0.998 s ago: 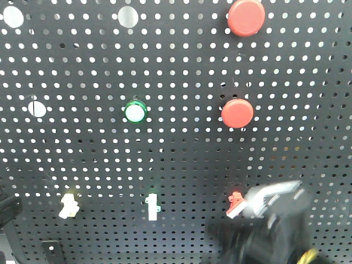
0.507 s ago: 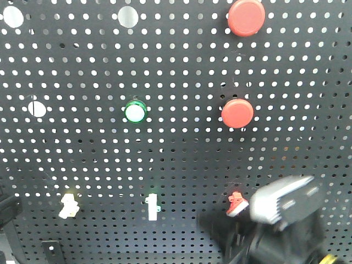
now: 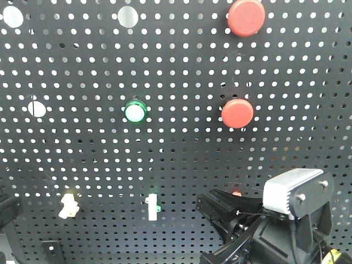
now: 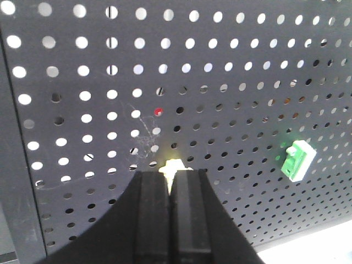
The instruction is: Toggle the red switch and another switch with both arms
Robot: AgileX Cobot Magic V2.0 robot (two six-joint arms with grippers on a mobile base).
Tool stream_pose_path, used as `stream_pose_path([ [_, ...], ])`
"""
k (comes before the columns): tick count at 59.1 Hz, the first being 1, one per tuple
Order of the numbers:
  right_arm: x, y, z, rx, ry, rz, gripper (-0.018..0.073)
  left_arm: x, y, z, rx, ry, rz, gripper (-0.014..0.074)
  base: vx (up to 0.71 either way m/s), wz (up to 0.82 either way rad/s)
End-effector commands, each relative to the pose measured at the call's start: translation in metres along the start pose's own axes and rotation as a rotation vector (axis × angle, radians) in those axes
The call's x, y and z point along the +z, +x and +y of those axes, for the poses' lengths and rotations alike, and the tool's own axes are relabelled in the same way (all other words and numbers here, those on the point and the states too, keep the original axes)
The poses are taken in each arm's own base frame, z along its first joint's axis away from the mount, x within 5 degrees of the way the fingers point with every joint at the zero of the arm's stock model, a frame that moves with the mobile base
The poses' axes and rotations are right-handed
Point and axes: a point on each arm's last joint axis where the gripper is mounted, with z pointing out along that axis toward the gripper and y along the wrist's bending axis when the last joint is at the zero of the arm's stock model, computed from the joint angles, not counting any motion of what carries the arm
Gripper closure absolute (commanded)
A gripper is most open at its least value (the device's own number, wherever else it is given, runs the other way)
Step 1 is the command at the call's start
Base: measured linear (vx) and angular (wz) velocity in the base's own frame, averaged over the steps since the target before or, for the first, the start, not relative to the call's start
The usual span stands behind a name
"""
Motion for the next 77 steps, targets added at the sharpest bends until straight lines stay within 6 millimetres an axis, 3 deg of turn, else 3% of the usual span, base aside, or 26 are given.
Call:
stream_pose_path([
  [1, -0.004, -0.024, 0.004, -0.013, -0.021, -0.143, 0.0566, -0.003, -0.014, -0.002, -0.017, 0.012, -0.107, 0.0594, 0.0, 0.0],
  [9, -0.004, -0.023, 0.004, -0.014, -0.02, -0.139, 0.0566, -0.012, -0.002, 0.007, 0.065, -0.044, -0.147, 0.0594, 0.0, 0.0],
  [16, -0.004, -0.023, 0.004, -0.014, -0.02, -0.139, 0.0566, -0.033, 0.02, 0.022, 0.103, -0.156, -0.227, 0.0594, 0.0, 0.0],
  [28, -0.004, -0.023, 0.004, -0.014, -0.02, -0.139, 0.0566, -0.068, 0.084, 0.033, 0.162, -0.297, -0.294, 0.0594, 0.0, 0.0],
  [35, -0.004, -0.023, 0.004, -0.014, -0.02, -0.139, 0.0566, -0.076, 0.12, 0.036, 0.132, -0.332, -0.302, 0.0594, 0.0, 0.0],
  [36, -0.004, -0.023, 0.004, -0.014, -0.02, -0.139, 0.0566, -0.081, 0.149, 0.037, 0.111, -0.342, -0.308, 0.0594, 0.0, 0.0],
  [44, -0.004, -0.022, 0.004, -0.014, -0.02, -0.137, 0.0566, -0.08, 0.153, 0.037, 0.097, -0.344, -0.228, 0.0594, 0.0, 0.0],
  [77, -0.004, -0.022, 0.004, -0.014, -0.02, -0.137, 0.0566, -0.08, 0.153, 0.037, 0.089, -0.343, -0.232, 0.0594, 0.0, 0.0],
])
